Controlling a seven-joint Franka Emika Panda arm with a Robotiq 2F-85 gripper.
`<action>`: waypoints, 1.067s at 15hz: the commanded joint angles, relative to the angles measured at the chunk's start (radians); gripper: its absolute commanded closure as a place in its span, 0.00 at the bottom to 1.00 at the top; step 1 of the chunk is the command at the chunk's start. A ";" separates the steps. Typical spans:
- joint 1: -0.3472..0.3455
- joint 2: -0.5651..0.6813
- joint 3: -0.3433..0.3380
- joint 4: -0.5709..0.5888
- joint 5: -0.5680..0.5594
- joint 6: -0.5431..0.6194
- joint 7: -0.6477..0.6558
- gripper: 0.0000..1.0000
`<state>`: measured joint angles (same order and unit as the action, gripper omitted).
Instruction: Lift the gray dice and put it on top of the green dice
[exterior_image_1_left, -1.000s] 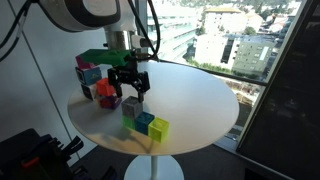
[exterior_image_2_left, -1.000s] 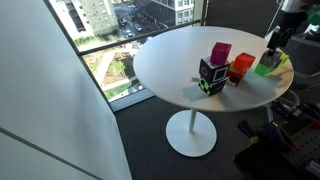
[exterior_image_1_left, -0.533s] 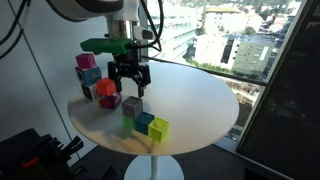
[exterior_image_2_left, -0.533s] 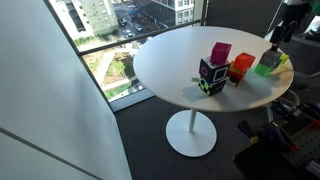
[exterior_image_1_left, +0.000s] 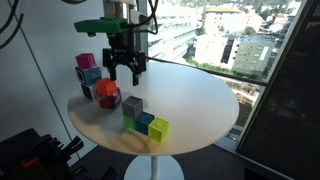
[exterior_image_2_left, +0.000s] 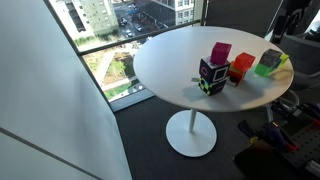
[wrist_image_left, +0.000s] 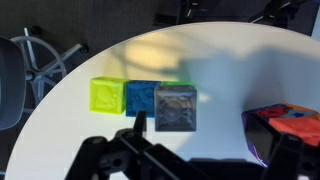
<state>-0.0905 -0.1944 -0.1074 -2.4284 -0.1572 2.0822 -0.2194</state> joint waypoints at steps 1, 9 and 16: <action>0.018 -0.041 0.006 0.036 0.061 -0.100 -0.002 0.00; 0.043 -0.103 0.022 0.081 0.106 -0.257 0.008 0.00; 0.056 -0.166 0.042 0.106 0.100 -0.290 0.034 0.00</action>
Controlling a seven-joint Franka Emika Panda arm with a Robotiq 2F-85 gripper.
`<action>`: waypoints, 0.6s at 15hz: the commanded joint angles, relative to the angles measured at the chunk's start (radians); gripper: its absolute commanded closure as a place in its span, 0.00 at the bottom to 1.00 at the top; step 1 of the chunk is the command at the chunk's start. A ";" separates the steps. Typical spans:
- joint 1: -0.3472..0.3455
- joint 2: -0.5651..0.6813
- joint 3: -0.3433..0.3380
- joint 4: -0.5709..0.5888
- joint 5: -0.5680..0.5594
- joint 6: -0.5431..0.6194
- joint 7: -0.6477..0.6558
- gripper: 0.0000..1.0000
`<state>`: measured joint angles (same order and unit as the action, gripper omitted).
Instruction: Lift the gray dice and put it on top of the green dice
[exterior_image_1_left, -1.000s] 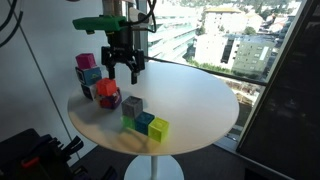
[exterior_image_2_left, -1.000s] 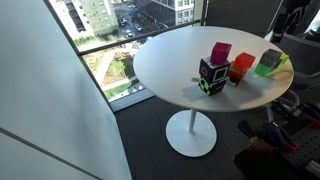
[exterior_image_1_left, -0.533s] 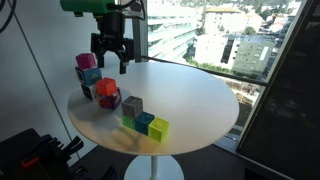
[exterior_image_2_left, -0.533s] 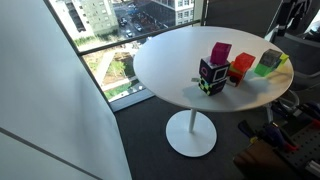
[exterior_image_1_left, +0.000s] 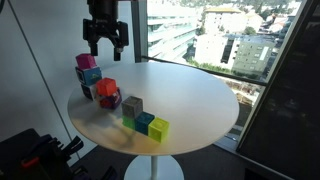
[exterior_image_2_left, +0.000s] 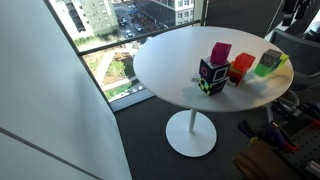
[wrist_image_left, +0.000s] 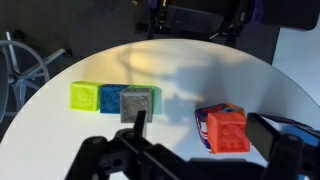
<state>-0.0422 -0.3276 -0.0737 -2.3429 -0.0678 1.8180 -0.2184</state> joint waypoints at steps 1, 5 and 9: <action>0.005 -0.042 0.013 0.019 0.007 -0.015 0.049 0.00; 0.002 -0.074 0.026 0.013 0.011 0.011 0.127 0.00; -0.002 -0.099 0.043 -0.005 0.005 0.071 0.211 0.00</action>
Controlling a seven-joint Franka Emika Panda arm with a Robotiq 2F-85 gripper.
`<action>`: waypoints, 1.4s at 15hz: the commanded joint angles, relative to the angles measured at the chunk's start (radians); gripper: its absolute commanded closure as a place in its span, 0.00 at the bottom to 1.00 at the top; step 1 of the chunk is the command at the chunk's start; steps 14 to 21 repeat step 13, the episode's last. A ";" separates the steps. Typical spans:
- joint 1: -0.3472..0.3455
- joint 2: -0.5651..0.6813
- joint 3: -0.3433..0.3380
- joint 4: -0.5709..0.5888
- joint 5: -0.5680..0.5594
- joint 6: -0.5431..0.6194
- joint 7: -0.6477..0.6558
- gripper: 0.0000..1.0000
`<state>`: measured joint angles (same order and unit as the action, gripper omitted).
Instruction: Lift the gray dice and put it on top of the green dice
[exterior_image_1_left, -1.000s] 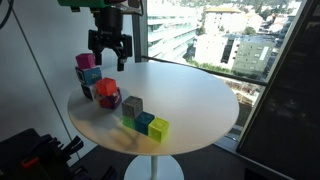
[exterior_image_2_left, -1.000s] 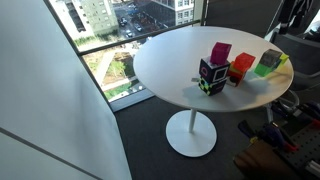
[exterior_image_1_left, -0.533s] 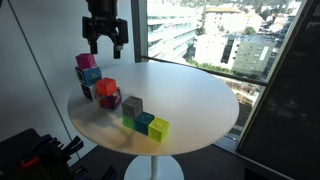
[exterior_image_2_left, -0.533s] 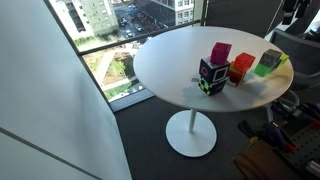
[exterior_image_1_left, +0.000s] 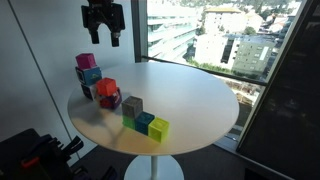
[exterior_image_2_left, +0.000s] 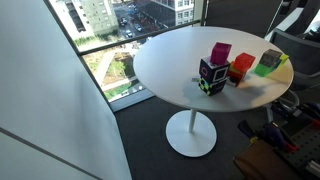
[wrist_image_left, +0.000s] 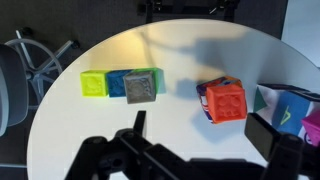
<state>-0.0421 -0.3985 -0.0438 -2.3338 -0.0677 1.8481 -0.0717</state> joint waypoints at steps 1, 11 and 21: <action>-0.001 -0.029 0.014 -0.016 0.008 0.053 0.074 0.00; -0.001 -0.002 0.013 -0.006 0.000 0.082 0.083 0.00; -0.001 -0.001 0.013 -0.006 0.000 0.082 0.083 0.00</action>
